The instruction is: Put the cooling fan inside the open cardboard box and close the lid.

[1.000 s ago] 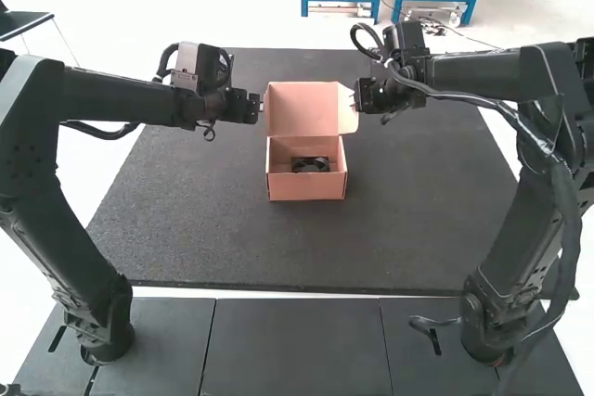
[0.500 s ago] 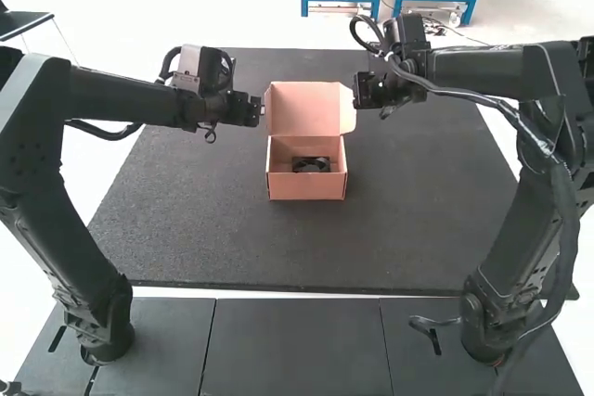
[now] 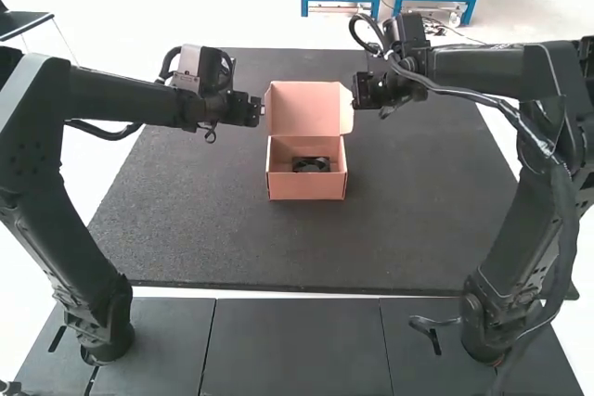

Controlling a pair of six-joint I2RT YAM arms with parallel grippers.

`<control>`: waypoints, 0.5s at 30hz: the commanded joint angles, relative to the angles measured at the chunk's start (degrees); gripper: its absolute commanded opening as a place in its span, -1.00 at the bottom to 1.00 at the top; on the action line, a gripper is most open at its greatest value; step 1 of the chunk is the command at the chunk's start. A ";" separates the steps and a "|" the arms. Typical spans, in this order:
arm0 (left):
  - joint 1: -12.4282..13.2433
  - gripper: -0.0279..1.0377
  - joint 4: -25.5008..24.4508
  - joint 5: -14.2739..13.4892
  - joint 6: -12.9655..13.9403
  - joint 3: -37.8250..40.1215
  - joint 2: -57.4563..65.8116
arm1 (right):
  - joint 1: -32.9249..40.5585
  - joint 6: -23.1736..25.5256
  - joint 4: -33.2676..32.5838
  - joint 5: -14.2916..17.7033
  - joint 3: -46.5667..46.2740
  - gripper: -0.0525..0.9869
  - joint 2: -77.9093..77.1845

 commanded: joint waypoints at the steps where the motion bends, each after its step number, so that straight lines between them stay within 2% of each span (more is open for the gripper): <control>1: -0.37 0.86 0.21 0.61 -0.48 2.66 -0.52 | 1.42 -0.14 -0.76 -1.95 1.99 -0.94 0.15; 15: -0.37 0.86 -0.23 0.79 -0.56 2.92 -0.52 | 3.35 -0.14 -3.66 -3.53 3.05 -0.94 1.29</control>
